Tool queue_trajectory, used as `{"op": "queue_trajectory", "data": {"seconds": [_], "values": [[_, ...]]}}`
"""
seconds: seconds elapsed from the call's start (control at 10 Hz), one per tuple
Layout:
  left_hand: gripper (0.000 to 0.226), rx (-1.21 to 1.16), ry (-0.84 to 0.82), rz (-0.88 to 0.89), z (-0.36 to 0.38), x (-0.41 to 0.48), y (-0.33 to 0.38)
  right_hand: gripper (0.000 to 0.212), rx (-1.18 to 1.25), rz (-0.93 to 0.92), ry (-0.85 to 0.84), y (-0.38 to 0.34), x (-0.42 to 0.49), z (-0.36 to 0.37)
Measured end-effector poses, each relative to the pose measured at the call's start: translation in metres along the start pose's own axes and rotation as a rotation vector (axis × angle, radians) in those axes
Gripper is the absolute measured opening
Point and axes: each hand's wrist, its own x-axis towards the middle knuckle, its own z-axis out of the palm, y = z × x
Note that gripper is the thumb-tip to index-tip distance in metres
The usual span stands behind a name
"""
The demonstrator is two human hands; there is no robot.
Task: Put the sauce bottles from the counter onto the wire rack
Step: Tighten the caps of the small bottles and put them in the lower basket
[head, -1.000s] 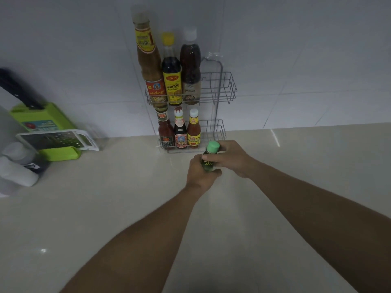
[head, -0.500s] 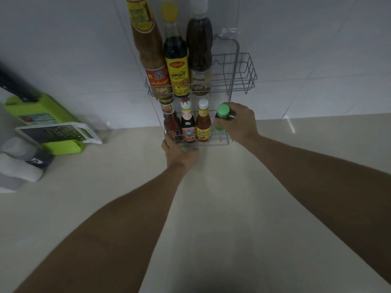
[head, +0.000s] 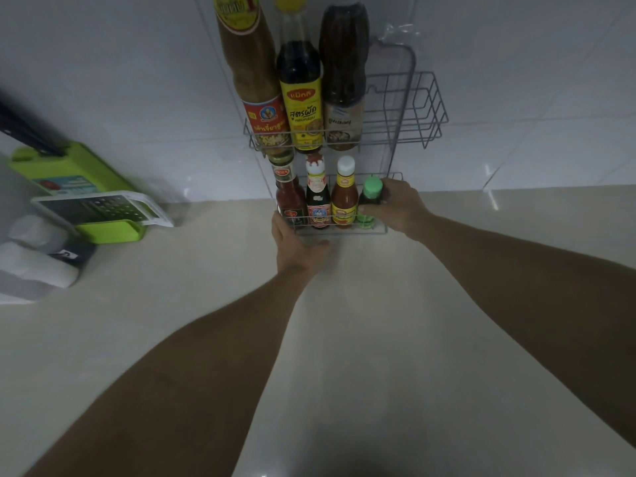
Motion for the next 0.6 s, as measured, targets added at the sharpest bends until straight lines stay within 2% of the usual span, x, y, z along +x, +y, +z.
{"op": "queue_trajectory", "data": {"seconds": [0.2, 0.4, 0.5, 0.6], "values": [[0.120, 0.023, -0.008, 0.001, 0.000, 0.002, 0.000, 0.049, -0.125, 0.013, -0.051, 0.001, 0.001, 0.009], [0.117, 0.098, -0.073, -0.003, -0.015, 0.000, 0.007, 0.079, -0.085, 0.092, -0.098, -0.006, -0.003, 0.004], [0.107, 0.192, -0.111, -0.020, -0.024, -0.008, 0.013, 0.091, -0.069, 0.100, -0.085, -0.011, -0.014, 0.001], [0.091, 0.298, -0.124, 0.009, -0.030, -0.017, 0.027, 0.090, -0.096, 0.096, 0.000, -0.020, -0.032, -0.003]]}}
